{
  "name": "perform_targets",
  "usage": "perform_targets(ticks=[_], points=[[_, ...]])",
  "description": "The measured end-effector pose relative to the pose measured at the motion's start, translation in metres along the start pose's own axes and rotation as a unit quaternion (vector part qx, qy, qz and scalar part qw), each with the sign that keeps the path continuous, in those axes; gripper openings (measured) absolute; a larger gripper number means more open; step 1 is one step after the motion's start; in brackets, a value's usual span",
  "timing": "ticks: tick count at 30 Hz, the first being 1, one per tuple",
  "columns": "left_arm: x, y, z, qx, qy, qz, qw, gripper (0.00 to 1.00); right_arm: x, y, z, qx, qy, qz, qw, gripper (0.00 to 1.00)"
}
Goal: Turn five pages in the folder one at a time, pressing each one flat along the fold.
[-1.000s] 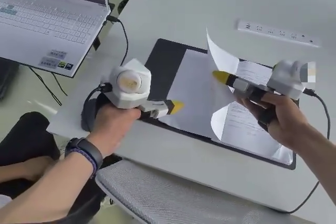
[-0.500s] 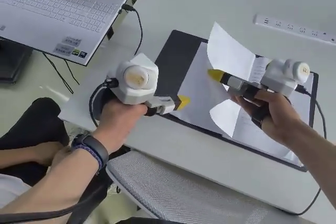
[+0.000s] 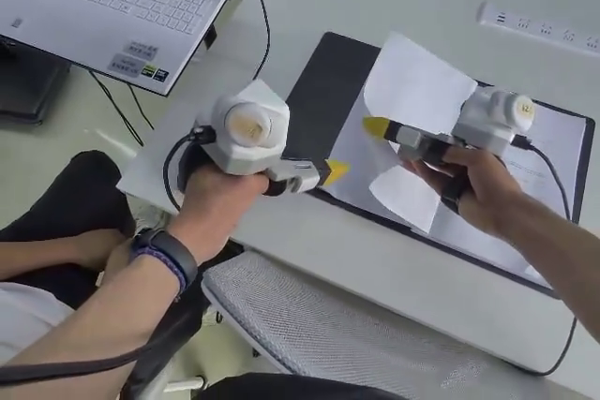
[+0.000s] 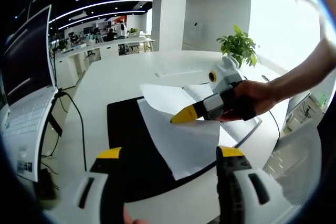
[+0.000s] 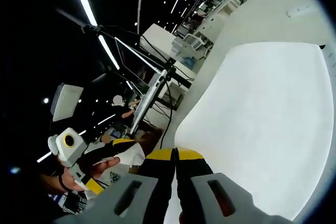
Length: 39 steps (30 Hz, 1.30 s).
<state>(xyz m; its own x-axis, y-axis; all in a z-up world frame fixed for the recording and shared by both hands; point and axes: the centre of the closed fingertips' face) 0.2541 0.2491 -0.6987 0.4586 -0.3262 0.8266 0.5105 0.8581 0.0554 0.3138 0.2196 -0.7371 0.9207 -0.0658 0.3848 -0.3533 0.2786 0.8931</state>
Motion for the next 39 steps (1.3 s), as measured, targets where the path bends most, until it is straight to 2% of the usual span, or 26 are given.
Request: perform_targets(ticks=[6, 12, 18, 21, 27, 32, 39], points=[[0.0, 0.001, 0.001, 0.0, 0.001, 0.0, 1.0, 0.7, -0.005, -0.019, -0.009, -0.011, 0.013, -0.011, 0.9998, 0.0], [0.001, 0.002, 0.001, -0.001, 0.004, -0.004, 1.0, 0.7, -0.014, -0.026, -0.014, -0.023, 0.023, -0.02, 0.9993, 0.0], [0.0, 0.004, 0.001, -0.003, 0.006, -0.006, 1.0, 0.7, -0.013, -0.05, -0.02, -0.035, 0.026, -0.029, 0.9986, 0.0], [-0.001, 0.008, -0.001, -0.001, 0.007, -0.006, 1.0, 0.7, -0.013, -0.06, -0.023, -0.04, 0.03, -0.034, 0.9982, 0.0], [-0.002, 0.007, 0.001, 0.0, 0.009, -0.004, 1.0, 0.7, -0.017, -0.079, -0.027, -0.054, 0.036, -0.039, 0.9971, 0.0], [-0.005, 0.002, 0.001, -0.005, 0.017, -0.007, 0.9998, 0.7, -0.015, -0.083, -0.028, -0.048, 0.033, -0.043, 0.9973, 0.0], [-0.005, -0.004, -0.001, -0.011, 0.02, -0.013, 0.9997, 0.7, -0.021, -0.067, -0.024, -0.043, 0.023, -0.048, 0.9976, 0.0]])
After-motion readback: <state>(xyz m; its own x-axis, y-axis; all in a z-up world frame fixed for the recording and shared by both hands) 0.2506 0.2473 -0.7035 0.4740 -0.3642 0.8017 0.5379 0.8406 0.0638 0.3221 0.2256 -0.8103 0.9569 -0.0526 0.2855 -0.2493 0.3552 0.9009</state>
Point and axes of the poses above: the centre of the closed fingertips' face, and the gripper's own axes: z roughly backward along the fingers, y roughly to its left, x roughly out of its top, and after that the axes turned 10 degrees about -z, right-handed
